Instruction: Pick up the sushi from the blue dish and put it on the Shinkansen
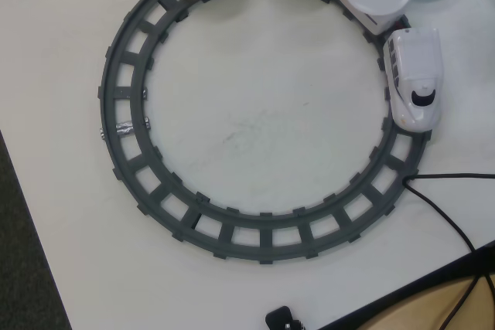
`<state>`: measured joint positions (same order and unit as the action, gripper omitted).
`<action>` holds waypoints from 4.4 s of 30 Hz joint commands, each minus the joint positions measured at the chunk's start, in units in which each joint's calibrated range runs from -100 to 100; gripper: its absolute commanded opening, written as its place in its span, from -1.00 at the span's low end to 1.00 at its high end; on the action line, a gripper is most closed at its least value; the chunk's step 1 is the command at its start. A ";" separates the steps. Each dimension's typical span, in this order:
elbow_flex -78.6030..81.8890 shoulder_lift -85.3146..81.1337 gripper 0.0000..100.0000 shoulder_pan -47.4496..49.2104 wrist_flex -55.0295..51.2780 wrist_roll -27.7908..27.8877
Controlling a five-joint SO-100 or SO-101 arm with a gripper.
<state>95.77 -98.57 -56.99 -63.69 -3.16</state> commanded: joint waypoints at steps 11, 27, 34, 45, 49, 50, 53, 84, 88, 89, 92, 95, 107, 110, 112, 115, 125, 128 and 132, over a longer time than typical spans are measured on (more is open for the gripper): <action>-0.26 -0.26 -0.26 -0.14 0.23 0.07; -45.23 61.20 -0.26 -2.43 10.68 8.15; -77.19 80.57 -0.26 7.17 1.26 19.58; -122.61 117.23 -0.26 12.18 -26.81 37.62; -137.24 127.59 -0.26 10.86 -34.17 42.23; -139.75 129.84 -0.26 10.69 -34.94 43.54; -144.96 135.02 -0.26 10.60 -35.45 46.53; -144.51 148.38 -0.59 12.71 -14.91 48.99; -141.82 149.97 -0.70 13.06 -14.91 48.99; -141.19 150.13 -0.74 13.24 -14.91 48.99; -140.38 150.47 -0.92 13.24 -14.91 48.94; -141.28 149.47 -0.96 12.71 -15.00 48.94; -126.65 112.14 -0.96 10.78 -25.10 48.63; -113.63 99.45 -0.96 14.21 -25.44 47.21; -104.03 91.18 -0.96 17.29 -25.52 46.32; -90.29 79.24 -0.96 23.54 -25.35 45.69; -65.52 62.28 -0.96 44.84 -20.65 42.28; -60.40 62.28 -0.96 50.21 -15.51 40.50; -56.81 62.45 -0.96 56.90 -12.09 38.51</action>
<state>37.96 -34.57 -4.37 -77.87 36.78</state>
